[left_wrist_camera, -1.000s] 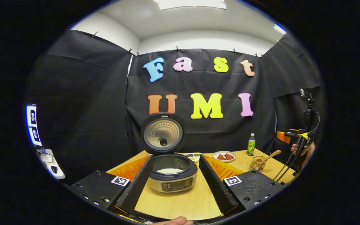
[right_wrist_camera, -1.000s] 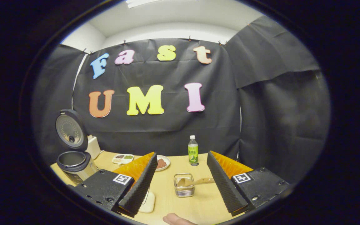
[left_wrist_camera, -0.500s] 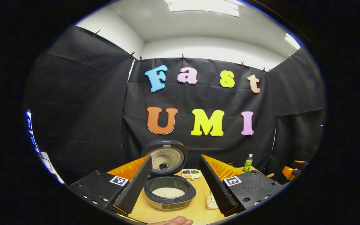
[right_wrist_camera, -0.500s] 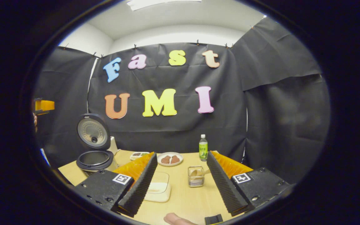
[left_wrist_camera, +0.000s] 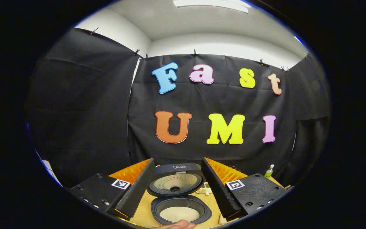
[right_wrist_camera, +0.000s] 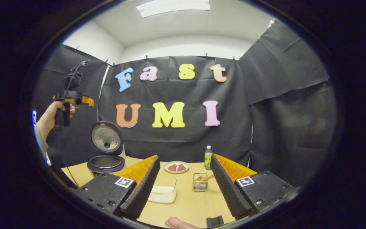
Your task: Close the left gripper, press the button to open the rice cooker; take a wooden spoon from the chopstick holder with the right hand, scoop a spoonful of rice and pour it into the rice cooker, then put the wooden spoon back into the chopstick holder.
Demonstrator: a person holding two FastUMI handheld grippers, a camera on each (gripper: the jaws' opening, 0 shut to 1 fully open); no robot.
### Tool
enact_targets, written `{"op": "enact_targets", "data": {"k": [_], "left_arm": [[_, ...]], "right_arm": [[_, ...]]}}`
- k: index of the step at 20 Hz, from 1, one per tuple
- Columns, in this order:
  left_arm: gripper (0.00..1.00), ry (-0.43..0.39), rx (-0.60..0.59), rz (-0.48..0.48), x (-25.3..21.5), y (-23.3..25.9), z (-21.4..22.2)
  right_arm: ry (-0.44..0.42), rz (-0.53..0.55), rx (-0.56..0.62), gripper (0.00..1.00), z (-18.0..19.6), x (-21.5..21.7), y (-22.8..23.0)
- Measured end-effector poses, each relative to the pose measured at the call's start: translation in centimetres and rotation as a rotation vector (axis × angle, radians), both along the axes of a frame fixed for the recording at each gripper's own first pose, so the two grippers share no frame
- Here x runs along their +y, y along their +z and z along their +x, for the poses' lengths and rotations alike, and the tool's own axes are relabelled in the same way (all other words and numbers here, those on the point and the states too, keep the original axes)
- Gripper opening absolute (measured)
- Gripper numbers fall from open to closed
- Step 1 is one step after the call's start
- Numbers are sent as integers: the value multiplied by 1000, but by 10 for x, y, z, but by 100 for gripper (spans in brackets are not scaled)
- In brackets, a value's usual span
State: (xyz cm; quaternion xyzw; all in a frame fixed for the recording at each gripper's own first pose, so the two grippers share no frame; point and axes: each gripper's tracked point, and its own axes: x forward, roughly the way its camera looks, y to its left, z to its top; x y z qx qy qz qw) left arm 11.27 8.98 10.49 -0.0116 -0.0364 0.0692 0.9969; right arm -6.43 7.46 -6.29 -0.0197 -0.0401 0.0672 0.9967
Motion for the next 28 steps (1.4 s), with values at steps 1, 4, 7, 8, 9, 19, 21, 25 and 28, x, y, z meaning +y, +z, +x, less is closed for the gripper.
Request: {"op": "enact_targets", "data": {"k": [1,4,7,8,9,19,21,25,28], "left_arm": [[94,6,21,19,1,-8,12],[94,14,12,49,-4,-16,41],[94,44,-14,38,-2,-14,66],[94,56,-18,17,1,-12,75],[94,54,-18,-4,0,-13,84],[94,151,81,41,16,-55,149],[98,171,71,40,17,-54,150],[100,191,70,40,13,-59,143],[100,204,82,42,8,-63,132]], "right_arm": [[1,-2,-9,100,-1,0,-1],[-2,-4,-19,100,1,-1,-4],[35,-8,-18,100,3,5,-12],[42,-8,-15,100,4,4,-15],[41,-9,-11,100,7,1,-17],[-33,21,43,99,42,-33,-46],[-34,33,58,100,44,-39,-52],[-17,19,51,99,36,-42,-52],[-12,17,33,100,25,-44,-48]]}}
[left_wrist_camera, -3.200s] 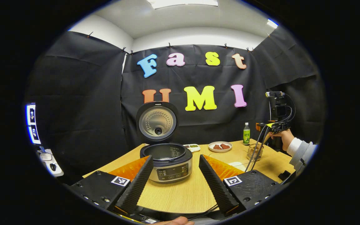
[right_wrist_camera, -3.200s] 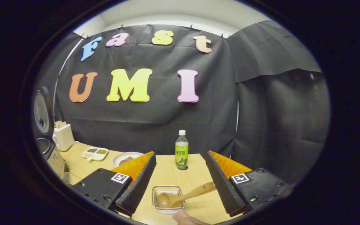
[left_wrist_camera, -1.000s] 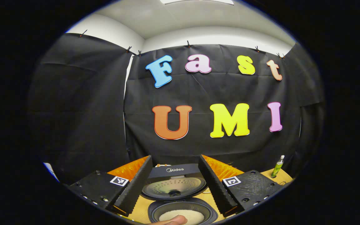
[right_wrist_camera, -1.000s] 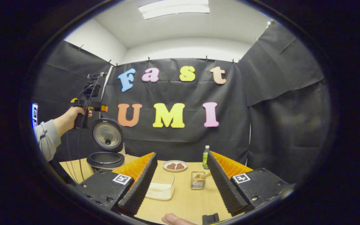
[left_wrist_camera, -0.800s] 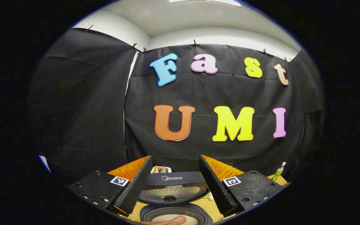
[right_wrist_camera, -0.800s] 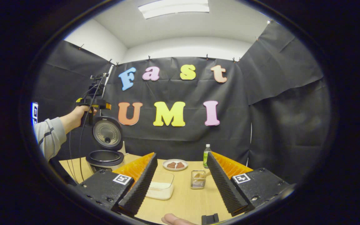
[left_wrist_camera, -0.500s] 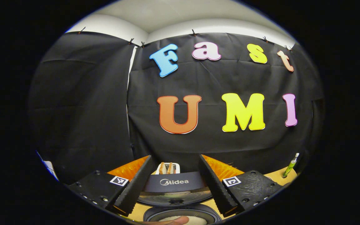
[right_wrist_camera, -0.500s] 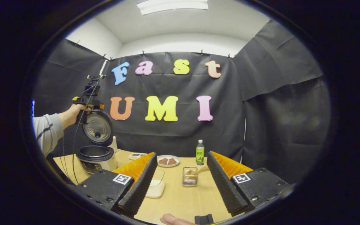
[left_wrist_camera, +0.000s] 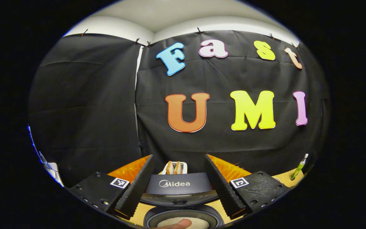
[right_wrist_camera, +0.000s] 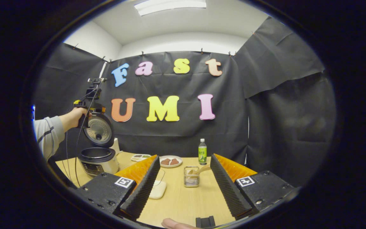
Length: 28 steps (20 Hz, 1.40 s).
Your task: Close the left gripper, press the button to open the rice cooker; take a wooden spoon from the chopstick holder with the right hand, scoop a spoonful of rice and pour it into the rice cooker, then put the wooden spoon back into the chopstick holder.
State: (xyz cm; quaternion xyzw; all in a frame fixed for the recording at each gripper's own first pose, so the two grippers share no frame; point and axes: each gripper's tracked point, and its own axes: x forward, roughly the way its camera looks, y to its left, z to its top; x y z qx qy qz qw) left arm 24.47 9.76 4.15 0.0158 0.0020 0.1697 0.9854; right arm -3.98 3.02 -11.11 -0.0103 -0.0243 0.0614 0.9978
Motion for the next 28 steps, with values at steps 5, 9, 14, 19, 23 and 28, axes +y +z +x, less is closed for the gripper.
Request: {"op": "enact_targets", "data": {"k": [5,9,14,19,23,28], "left_arm": [[100,-16,-24,12,-11,-7,-23],[100,-12,11,-1,-21,-21,-42],[100,-20,39,-13,-36,-42,-71],[99,-36,128,-59,-50,-77,-90],[99,-56,114,-59,-58,-88,-103],[100,-96,196,-111,-65,-121,-106]], "right_arm": [[40,22,14,100,-11,1,1],[47,32,0,99,-25,2,7],[73,55,-12,100,-40,6,15],[82,40,-55,100,-55,14,31],[84,51,-86,100,-65,11,40],[76,62,-97,100,-67,7,41]]}}
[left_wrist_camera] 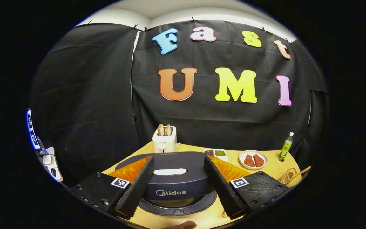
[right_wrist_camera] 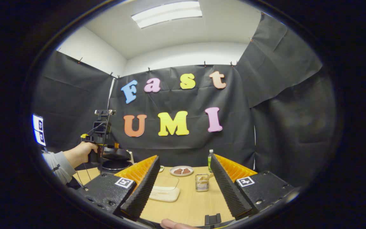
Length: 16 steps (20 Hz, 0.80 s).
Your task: Close the left gripper, press the button to open the rice cooker; take a wooden spoon from the chopstick holder with the right hand, scoop a spoonful of rice and pour it into the rice cooker, then put the wooden spoon back into the chopstick holder.
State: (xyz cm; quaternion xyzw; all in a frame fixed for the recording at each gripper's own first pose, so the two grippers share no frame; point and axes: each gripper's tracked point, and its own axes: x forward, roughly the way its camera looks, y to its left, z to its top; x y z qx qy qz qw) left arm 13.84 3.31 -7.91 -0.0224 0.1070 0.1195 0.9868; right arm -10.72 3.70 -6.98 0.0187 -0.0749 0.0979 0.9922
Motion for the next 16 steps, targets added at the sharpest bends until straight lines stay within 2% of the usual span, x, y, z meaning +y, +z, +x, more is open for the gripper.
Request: {"op": "enact_targets", "data": {"k": [4,9,13,16], "left_arm": [[99,-8,26,-18,-2,-27,-6],[99,-27,67,5,-5,-58,-10],[99,-59,142,-12,-7,-82,-7],[99,-73,125,19,-8,-79,-6]], "right_arm": [[-14,18,18,100,6,-2,-4],[6,44,37,100,7,4,-8],[24,55,43,100,4,12,-8],[30,53,42,100,3,15,-8]]}}
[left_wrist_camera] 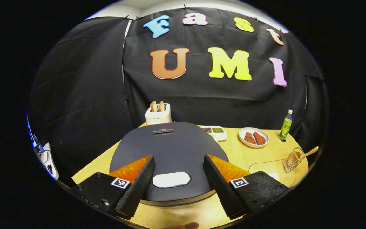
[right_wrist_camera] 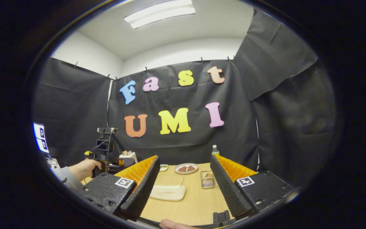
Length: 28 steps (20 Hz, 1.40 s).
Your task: Close the left gripper, press the button to open the rice cooker; take a wooden spoon from the chopstick holder with the right hand, scoop a spoonful of rice and pour it into the rice cooker, then put the wooden spoon back into the chopstick holder.
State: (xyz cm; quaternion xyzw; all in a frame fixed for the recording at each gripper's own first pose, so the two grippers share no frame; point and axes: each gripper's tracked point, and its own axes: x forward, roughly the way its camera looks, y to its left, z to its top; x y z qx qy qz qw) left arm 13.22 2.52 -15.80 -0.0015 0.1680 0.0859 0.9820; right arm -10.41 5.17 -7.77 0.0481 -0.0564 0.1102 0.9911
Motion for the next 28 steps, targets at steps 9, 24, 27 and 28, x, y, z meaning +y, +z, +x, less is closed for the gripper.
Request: {"op": "enact_targets", "data": {"k": [9,24,27,28], "left_arm": [[100,-15,-63,-75,-3,-13,-2],[94,18,-199,23,-4,43,-44],[94,-21,-224,22,-18,69,-69],[94,-31,-243,30,-23,80,-76]], "right_arm": [[-8,-4,-5,100,-7,4,3],[0,-20,18,100,1,14,0],[-14,-22,18,100,2,11,1],[-17,-26,18,98,2,10,1]]}}
